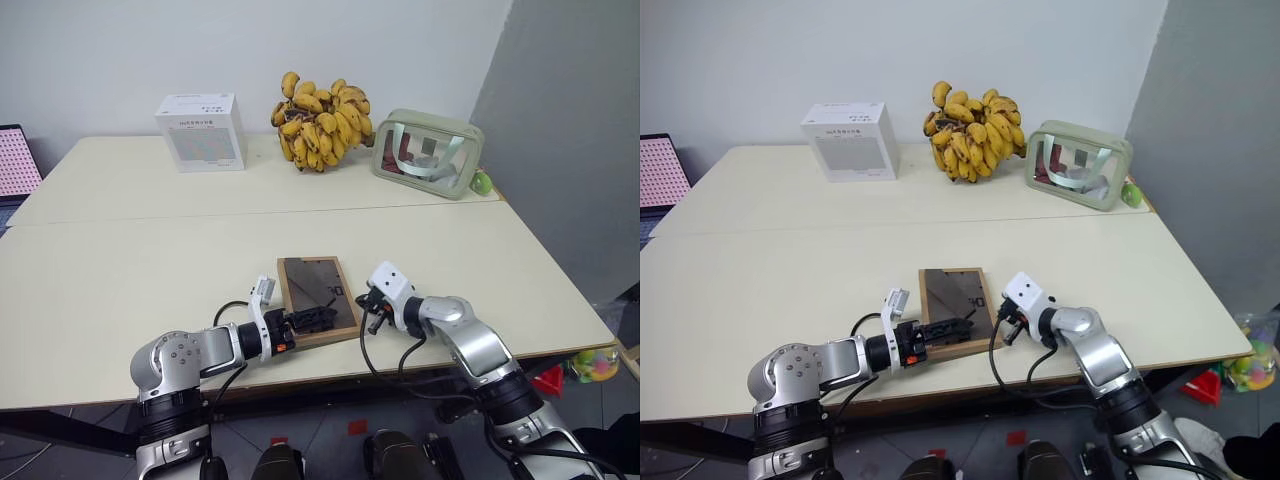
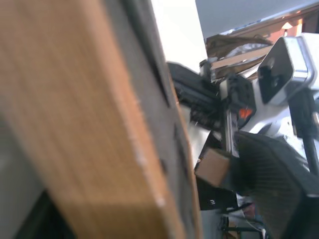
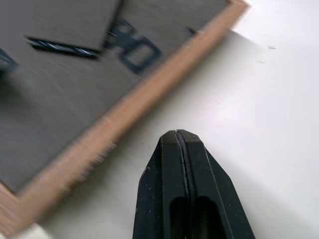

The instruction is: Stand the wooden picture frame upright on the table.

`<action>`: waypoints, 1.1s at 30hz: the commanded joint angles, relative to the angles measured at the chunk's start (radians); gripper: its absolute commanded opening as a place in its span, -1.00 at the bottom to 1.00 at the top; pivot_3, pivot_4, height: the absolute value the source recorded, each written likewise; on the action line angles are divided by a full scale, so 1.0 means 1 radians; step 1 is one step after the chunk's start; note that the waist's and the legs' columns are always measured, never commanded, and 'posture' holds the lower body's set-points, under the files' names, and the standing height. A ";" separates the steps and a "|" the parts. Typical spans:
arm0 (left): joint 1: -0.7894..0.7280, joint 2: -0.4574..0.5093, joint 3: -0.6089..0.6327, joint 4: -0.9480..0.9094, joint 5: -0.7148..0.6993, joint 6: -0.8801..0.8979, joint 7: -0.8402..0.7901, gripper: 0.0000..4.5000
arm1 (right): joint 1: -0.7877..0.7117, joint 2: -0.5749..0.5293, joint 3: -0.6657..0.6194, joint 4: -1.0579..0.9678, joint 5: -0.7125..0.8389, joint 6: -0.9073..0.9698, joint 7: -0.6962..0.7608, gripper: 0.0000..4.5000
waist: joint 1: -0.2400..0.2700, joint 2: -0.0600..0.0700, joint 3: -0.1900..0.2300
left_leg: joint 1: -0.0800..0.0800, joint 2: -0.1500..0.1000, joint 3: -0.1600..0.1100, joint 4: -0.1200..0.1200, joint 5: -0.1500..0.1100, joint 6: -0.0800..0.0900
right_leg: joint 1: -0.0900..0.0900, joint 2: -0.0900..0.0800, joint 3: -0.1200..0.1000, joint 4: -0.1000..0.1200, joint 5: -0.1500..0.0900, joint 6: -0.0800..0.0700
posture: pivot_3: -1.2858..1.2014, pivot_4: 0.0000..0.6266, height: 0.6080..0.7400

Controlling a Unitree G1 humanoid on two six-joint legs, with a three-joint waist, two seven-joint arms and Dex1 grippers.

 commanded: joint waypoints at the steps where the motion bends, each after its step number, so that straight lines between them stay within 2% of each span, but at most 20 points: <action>1: -0.009 0.029 0.049 -0.038 -0.050 0.067 0.015 0.22 | 0.010 -0.075 -0.077 0.041 -0.006 -0.029 -0.016 -1.00 | 0.000 0.000 0.000 | 0.000 0.000 0.000 -0.001 0.002 0.003 | 0.000 0.001 -0.001 0.001 0.000 0.000 | 0.03 -0.52 1.00; 8: -0.020 0.070 0.069 -0.075 -0.193 0.072 0.050 -0.39 | -0.020 -0.147 -0.161 0.015 0.034 -0.040 0.003 -1.00 | 0.003 0.000 0.001 | -0.006 0.002 -0.002 -0.005 0.001 0.003 | -0.001 0.005 -0.003 0.005 0.002 0.003 | 0.03 -0.52 1.00; 11: -0.051 0.065 0.062 -0.076 -0.195 0.072 0.083 -0.44 | -0.076 -0.133 -0.222 -0.057 0.127 0.040 0.039 -1.00 | 0.003 0.000 0.004 | -0.008 0.003 -0.003 -0.005 0.000 0.004 | -0.004 0.007 -0.003 0.006 0.002 0.003 | 0.03 -0.52 1.00; 14: -0.108 0.094 0.044 -0.073 -0.235 0.072 0.057 -0.44 | -0.170 -0.125 -0.291 -0.156 0.312 0.223 0.122 -1.00 | 0.001 -0.001 0.007 | -0.011 0.003 -0.003 -0.005 0.000 0.004 | -0.008 0.008 -0.003 0.011 0.002 0.003 | 0.03 -0.52 1.00; 15: -0.129 0.106 0.038 -0.068 -0.239 0.072 0.043 -0.44 | -0.205 -0.127 -0.312 -0.179 0.379 0.294 0.151 -0.85 | 0.001 -0.001 0.007 | -0.012 0.003 -0.003 -0.004 0.000 0.004 | -0.010 0.008 -0.002 0.014 0.002 0.003 | 0.03 -0.52 1.00; 16: -0.148 0.134 0.013 -0.067 -0.237 0.057 0.011 -0.44 | -0.248 -0.128 -0.329 -0.191 0.446 0.360 0.183 -0.84 | 0.001 -0.001 0.007 | -0.012 0.003 -0.003 -0.004 0.000 0.004 | -0.011 0.008 -0.002 0.015 0.002 0.003 | 0.03 -0.52 1.00; 19: -0.205 0.195 -0.035 -0.037 -0.236 0.008 -0.063 -0.44 | -0.356 -0.120 -0.343 -0.161 0.546 0.482 0.218 -0.54 | 0.001 -0.001 0.007 | -0.014 0.003 -0.004 -0.002 0.000 0.004 | -0.016 0.010 -0.003 0.019 0.002 0.003 | 0.03 -0.52 1.00; 26: -0.274 0.266 -0.105 0.008 -0.228 -0.072 -0.160 -0.44 | -0.459 -0.099 -0.262 -0.048 0.543 0.476 0.225 0.07 | 0.002 0.000 0.007 | -0.019 0.003 -0.002 -0.002 0.000 0.004 | -0.020 0.009 -0.002 0.017 0.001 0.002 | 0.03 -0.52 1.00; 28: -0.280 0.273 -0.114 0.012 -0.233 -0.079 -0.169 -0.44 | -0.473 -0.096 -0.216 -0.035 0.521 0.450 0.232 0.34 | 0.003 0.000 0.007 | -0.023 0.003 -0.001 -0.002 0.000 0.004 | -0.023 0.009 -0.001 0.018 0.002 0.003 | 0.03 -0.52 1.00; 31: -0.276 0.282 -0.128 0.011 -0.234 -0.094 -0.176 -0.44 | -0.479 -0.072 -0.163 -0.046 0.495 0.412 0.224 0.61 | 0.003 0.000 0.007 | -0.025 0.004 -0.002 -0.003 0.000 0.004 | -0.025 0.009 -0.003 0.018 0.004 0.007 | 0.03 -0.52 1.00; 33: -0.274 0.285 -0.133 0.010 -0.233 -0.103 -0.174 -0.44 | -0.475 -0.058 -0.152 -0.073 0.506 0.409 0.227 0.61 | 0.003 0.000 0.007 | -0.025 0.004 -0.003 -0.003 0.000 0.004 | -0.025 0.010 -0.003 0.018 0.004 0.007 | 0.03 -0.52 1.00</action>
